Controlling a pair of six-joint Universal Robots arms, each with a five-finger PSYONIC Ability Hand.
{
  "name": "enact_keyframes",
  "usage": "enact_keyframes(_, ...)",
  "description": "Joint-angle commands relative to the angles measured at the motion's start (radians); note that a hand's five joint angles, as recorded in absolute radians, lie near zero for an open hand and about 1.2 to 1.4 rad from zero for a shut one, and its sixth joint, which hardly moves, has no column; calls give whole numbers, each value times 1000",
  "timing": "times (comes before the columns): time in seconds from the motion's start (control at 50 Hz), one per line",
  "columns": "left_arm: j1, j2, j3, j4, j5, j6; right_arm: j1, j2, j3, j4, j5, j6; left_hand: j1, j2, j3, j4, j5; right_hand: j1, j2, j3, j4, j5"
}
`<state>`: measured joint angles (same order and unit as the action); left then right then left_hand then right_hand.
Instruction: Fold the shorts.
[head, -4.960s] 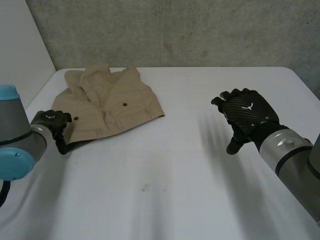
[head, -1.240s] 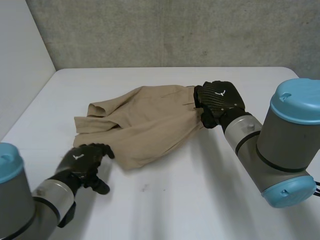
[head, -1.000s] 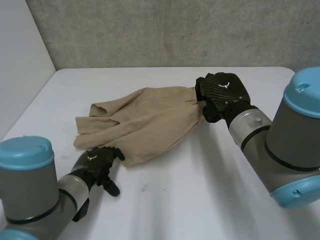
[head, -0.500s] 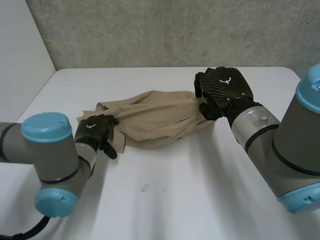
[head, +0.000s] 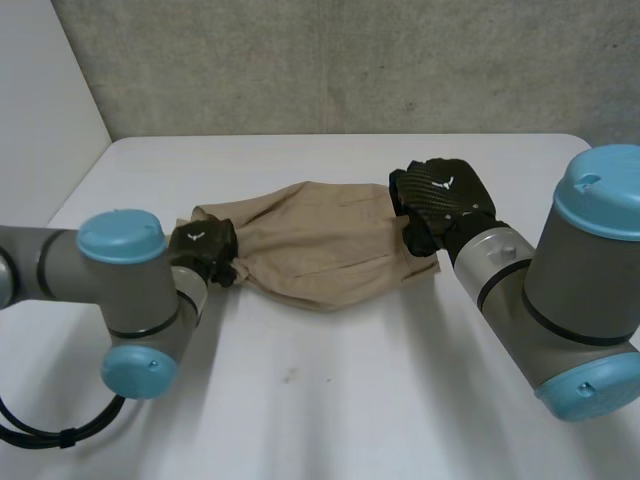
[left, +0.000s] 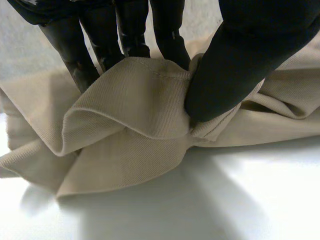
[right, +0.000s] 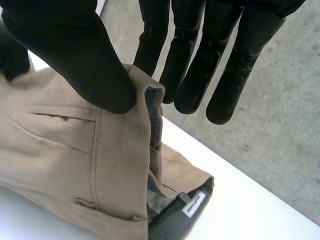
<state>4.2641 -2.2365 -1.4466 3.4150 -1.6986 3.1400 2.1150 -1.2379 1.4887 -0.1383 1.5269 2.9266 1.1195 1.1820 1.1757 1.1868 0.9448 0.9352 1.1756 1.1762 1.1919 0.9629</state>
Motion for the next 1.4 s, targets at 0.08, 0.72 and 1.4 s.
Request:
enact_keyframes(0.08, 23, 325, -153, -94, 88, 0, -7, 66, -25, 2, 58, -150, 277, 214, 221, 209, 277, 461, 221, 220, 204, 259)
enact_keyframes(0.72, 309, 482, -336, -439, 519, 204, -9, 40, 36, 166, 61, -296, -378, -440, -434, -445, -377, 461, 221, 220, 204, 259)
enact_keyframes(1.4, 174, 770, -489, -249, 134, 49, -9, 100, 36, 68, 73, -185, -571, -634, -627, -639, -571, 461, 221, 220, 204, 259)
